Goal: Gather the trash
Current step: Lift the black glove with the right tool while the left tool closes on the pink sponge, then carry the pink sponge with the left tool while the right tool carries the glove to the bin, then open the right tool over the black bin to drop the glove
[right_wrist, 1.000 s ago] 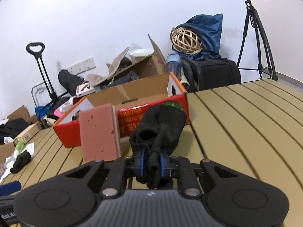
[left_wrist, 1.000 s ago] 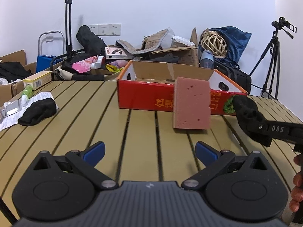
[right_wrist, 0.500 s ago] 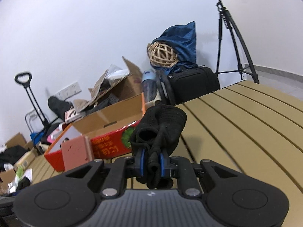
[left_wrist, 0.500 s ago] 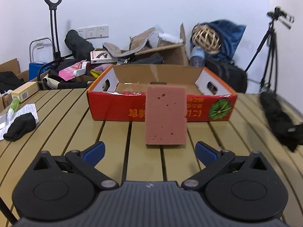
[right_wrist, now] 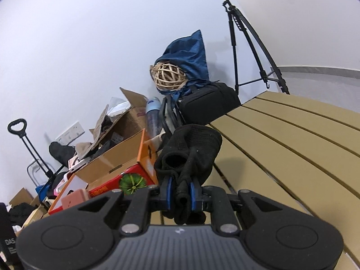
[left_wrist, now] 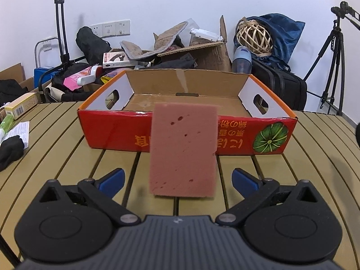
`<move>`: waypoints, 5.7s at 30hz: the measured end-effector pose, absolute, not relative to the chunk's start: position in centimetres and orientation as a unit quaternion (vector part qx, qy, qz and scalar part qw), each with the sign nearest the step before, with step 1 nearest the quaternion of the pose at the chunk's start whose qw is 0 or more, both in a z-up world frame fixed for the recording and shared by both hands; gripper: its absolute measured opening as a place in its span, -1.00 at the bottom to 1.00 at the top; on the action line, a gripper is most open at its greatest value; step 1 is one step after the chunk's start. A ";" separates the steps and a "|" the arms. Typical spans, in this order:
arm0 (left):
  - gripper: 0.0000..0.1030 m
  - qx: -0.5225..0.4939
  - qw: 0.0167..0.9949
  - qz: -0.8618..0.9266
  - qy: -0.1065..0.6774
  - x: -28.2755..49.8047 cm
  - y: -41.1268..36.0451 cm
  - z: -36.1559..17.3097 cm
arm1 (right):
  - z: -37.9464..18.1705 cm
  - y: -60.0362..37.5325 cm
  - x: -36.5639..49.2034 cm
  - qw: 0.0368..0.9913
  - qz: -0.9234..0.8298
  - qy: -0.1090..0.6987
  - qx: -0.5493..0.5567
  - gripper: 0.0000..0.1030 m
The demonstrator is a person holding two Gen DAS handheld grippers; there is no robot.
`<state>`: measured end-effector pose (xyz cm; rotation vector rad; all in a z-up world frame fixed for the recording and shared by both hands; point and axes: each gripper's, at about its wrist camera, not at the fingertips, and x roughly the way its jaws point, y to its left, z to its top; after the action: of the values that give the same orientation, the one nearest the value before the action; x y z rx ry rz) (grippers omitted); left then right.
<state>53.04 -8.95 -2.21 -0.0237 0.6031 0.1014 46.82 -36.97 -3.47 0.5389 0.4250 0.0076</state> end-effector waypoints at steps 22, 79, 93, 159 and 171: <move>0.91 0.013 0.943 0.073 0.326 56.8 -9.5 -4.5 | -4.2 -37.9 47.5 0.937 -0.006 0.215 0.277 -0.70; 0.37 -0.036 0.966 -0.022 0.254 32.6 -3.4 4.3 | 0.8 -32.2 32.4 0.969 0.063 0.193 0.140 -0.70; 0.37 -0.028 0.961 -0.031 0.273 24.0 -0.9 2.2 | -1.3 -28.9 26.1 0.970 0.097 0.209 0.074 -0.70; 0.37 -0.053 0.907 0.003 0.417 15.4 6.4 -14.1 | -18.1 -14.1 20.4 0.872 0.171 0.456 -0.053 -0.70; 0.37 -0.074 0.899 0.023 0.431 16.1 7.6 -14.8 | -19.8 -11.3 24.9 0.865 0.161 0.473 -0.032 -0.67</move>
<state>16.09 7.62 -14.75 -0.1524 0.8927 0.0470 24.89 -11.33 -19.78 -0.0670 0.9917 0.3368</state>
